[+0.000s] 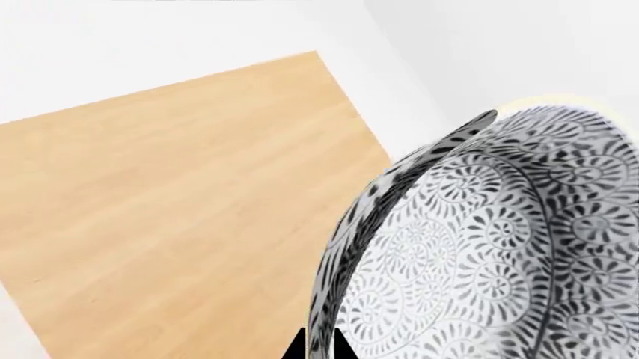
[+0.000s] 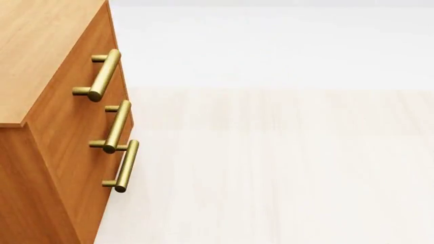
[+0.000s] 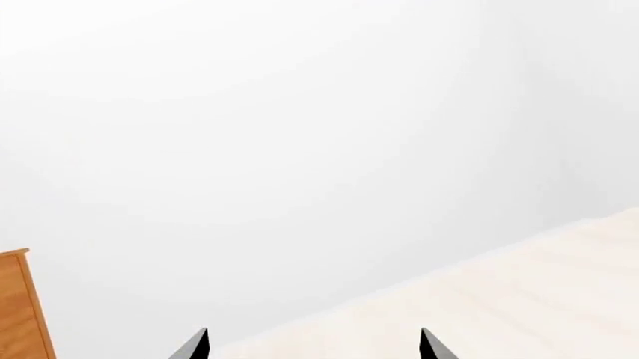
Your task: Put the bowl on top of the cabinet.
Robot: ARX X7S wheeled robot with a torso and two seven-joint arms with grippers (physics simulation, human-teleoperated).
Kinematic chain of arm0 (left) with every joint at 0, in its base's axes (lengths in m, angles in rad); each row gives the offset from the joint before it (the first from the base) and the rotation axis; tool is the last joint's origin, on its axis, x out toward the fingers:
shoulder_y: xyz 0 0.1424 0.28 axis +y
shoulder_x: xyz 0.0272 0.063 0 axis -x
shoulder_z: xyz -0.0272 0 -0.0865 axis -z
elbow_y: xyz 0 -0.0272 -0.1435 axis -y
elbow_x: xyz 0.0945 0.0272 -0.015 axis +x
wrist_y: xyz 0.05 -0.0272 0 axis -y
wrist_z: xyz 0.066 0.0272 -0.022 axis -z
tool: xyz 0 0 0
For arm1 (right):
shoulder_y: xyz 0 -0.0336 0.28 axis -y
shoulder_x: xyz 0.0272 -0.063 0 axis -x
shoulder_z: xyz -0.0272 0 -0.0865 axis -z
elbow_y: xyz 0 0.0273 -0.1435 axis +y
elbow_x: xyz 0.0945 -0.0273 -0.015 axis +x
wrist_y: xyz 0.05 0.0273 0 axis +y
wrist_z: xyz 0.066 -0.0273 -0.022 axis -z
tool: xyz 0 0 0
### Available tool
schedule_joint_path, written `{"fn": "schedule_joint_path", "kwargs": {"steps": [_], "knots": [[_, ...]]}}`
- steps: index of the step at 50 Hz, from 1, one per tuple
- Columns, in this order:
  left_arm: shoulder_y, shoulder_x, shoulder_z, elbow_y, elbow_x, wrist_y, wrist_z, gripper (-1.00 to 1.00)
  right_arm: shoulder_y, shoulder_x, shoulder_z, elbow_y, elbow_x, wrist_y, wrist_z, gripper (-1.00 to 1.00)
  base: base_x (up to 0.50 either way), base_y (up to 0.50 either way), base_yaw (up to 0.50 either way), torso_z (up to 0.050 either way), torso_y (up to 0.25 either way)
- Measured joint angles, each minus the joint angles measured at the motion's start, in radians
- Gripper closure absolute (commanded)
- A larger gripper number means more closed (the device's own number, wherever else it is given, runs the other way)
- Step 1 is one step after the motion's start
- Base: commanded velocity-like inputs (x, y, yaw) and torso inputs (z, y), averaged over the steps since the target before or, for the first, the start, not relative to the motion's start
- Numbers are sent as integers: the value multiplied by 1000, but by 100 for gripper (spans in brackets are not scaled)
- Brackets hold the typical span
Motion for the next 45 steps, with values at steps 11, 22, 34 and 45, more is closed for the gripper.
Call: {"fn": "schedule_joint_path", "kwargs": {"steps": [11, 22, 34, 45], "knots": [[-41, 9, -24, -64, 85, -10, 6, 100, 0, -3, 3, -3, -8, 8, 0, -100, 0, 0, 0, 0, 0], [-86, -6, 17, -230, 135, 66, 85, 100, 9, -7, 0, -3, -21, 25, 3, -100, 0, 0, 0, 0, 1], [-131, -49, 67, -451, 187, 192, 203, 100, 27, -13, -6, 2, -38, 50, 8, -100, 0, 0, 0, 1, 0], [-128, -75, 92, -522, 214, 241, 247, 100, 32, -16, -7, 4, -46, 60, 11, -100, 0, 0, 0, 0, 1]]}}
